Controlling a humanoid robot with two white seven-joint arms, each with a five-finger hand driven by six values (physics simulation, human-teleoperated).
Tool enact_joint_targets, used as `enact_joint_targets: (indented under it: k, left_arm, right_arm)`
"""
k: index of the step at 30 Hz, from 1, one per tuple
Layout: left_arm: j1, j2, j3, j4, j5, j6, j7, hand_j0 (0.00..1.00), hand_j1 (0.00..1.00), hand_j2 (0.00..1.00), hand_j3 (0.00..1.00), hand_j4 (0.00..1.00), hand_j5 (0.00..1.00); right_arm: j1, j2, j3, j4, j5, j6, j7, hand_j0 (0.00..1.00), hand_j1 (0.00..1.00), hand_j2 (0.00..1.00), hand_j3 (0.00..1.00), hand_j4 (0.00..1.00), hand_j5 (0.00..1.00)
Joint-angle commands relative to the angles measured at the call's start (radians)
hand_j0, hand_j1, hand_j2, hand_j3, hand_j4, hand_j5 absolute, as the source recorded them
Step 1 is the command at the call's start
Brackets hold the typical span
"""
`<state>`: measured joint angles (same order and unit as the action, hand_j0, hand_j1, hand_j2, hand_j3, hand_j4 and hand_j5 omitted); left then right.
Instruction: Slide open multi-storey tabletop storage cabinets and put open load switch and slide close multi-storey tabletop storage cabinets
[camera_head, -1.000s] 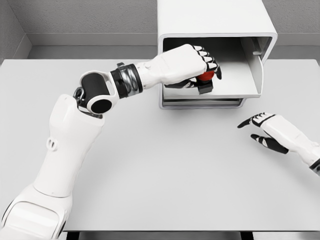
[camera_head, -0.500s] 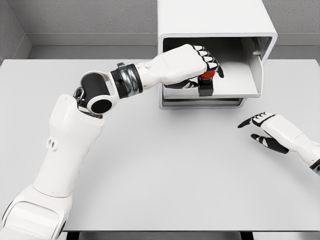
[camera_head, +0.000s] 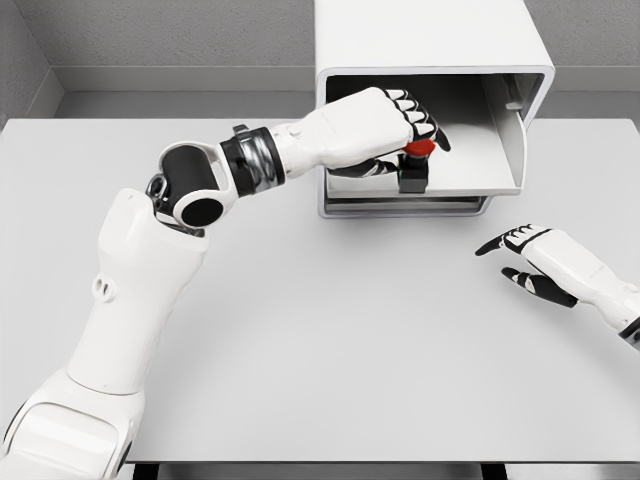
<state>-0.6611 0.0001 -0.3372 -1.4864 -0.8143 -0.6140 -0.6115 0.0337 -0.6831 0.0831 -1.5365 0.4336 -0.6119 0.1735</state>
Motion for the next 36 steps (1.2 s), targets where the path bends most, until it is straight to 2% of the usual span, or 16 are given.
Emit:
enact_joint_targets:
  k: [1,9,14,16,18,19,20,22,24,26,27,28,30,32,35,36]
  left_arm:
    - [0.0,0.0,0.006,-0.002,0.006,0.003,0.001,0.78,0.78,0.78,0.78,0.78,0.78]
    - [0.003,0.0,0.007,-0.017,0.01,0.003,0.001,0.84,0.84,0.84,0.84,0.84,0.84]
    - [0.011,0.0,0.009,-0.061,0.02,0.003,0.001,0.86,0.86,0.86,0.86,0.86,0.86]
    - [0.031,0.034,0.01,-0.153,0.03,0.003,0.001,0.96,0.96,0.96,0.96,0.96,0.96]
    - [0.063,0.113,0.015,-0.242,0.119,0.003,0.001,1.0,1.0,1.0,1.0,1.0,1.0]
    - [0.089,0.164,0.033,-0.297,0.17,0.003,0.001,1.0,1.0,1.0,1.0,1.0,1.0]
    - [0.127,0.205,0.095,-0.314,0.231,0.003,0.001,1.0,1.0,1.0,1.0,1.0,1.0]
    - [0.159,0.285,0.184,-0.314,0.379,0.003,0.001,1.0,1.0,1.0,1.0,1.0,1.0]
    - [0.199,0.36,0.265,-0.314,0.467,0.003,0.001,1.0,1.0,1.0,1.0,1.0,1.0]
    - [0.287,0.448,0.369,-0.314,0.567,0.003,0.001,1.0,1.0,1.0,1.0,1.0,1.0]
    - [0.337,0.457,0.424,-0.314,0.583,0.003,0.001,1.0,1.0,1.0,1.0,1.0,1.0]
    - [0.412,0.457,0.503,-0.314,0.583,0.003,0.001,1.0,1.0,1.0,1.0,1.0,1.0]
    - [0.555,0.456,0.602,-0.304,0.577,0.003,0.001,1.0,1.0,1.0,1.0,1.0,1.0]
    - [0.653,0.454,0.647,-0.238,0.573,0.003,0.001,1.0,1.0,1.0,1.0,1.0,1.0]
    - [0.661,0.454,0.645,-0.114,0.57,0.003,0.001,1.0,1.0,1.0,1.0,1.0,1.0]
    - [0.661,0.456,0.645,-0.109,0.57,0.003,0.001,1.0,1.0,1.0,1.0,1.0,1.0]
  right_arm:
    - [0.0,-0.001,0.0,-0.001,-0.007,0.001,0.0,0.62,0.62,0.62,0.62,0.62,0.62]
    - [0.0,-0.003,0.0,-0.001,-0.007,0.001,-0.002,0.63,0.63,0.63,0.63,0.63,0.63]
    - [0.0,-0.001,0.0,-0.005,-0.007,0.001,0.0,0.63,0.63,0.63,0.63,0.63,0.63]
    - [-0.002,-0.001,0.001,-0.013,-0.009,0.001,0.0,0.63,0.63,0.63,0.63,0.63,0.63]
    - [-0.002,-0.003,0.003,-0.039,-0.007,0.001,0.0,0.63,0.63,0.63,0.63,0.63,0.63]
    - [0.0,-0.003,0.003,-0.059,-0.007,0.001,0.001,0.63,0.63,0.63,0.63,0.63,0.63]
    - [0.002,-0.003,0.004,-0.082,-0.007,0.001,0.001,0.63,0.63,0.63,0.63,0.63,0.63]
    - [0.003,-0.006,0.004,-0.128,-0.007,0.001,0.001,0.63,0.63,0.63,0.63,0.63,0.63]
    - [0.002,-0.006,0.004,-0.158,-0.006,0.001,0.001,0.63,0.63,0.63,0.63,0.63,0.63]
    - [0.002,-0.004,0.006,-0.192,-0.006,0.001,0.001,0.63,0.63,0.63,0.63,0.63,0.63]
    - [0.0,-0.003,0.007,-0.192,-0.006,0.001,0.001,0.63,0.63,0.63,0.63,0.63,0.63]
    - [-0.02,-0.001,0.024,-0.191,-0.006,0.001,0.001,0.63,0.63,0.63,0.63,0.63,0.63]
    - [-0.057,0.008,0.055,-0.186,-0.006,0.001,0.001,0.63,0.63,0.63,0.63,0.63,0.63]
    - [-0.061,0.011,0.055,-0.182,-0.007,0.001,0.001,0.63,0.63,0.63,0.63,0.63,0.63]
    - [-0.078,0.013,0.057,-0.165,-0.009,0.001,0.001,0.63,0.63,0.63,0.63,0.63,0.63]
    - [-0.08,0.013,0.058,-0.157,-0.009,0.001,0.001,0.63,0.63,0.63,0.63,0.63,0.63]
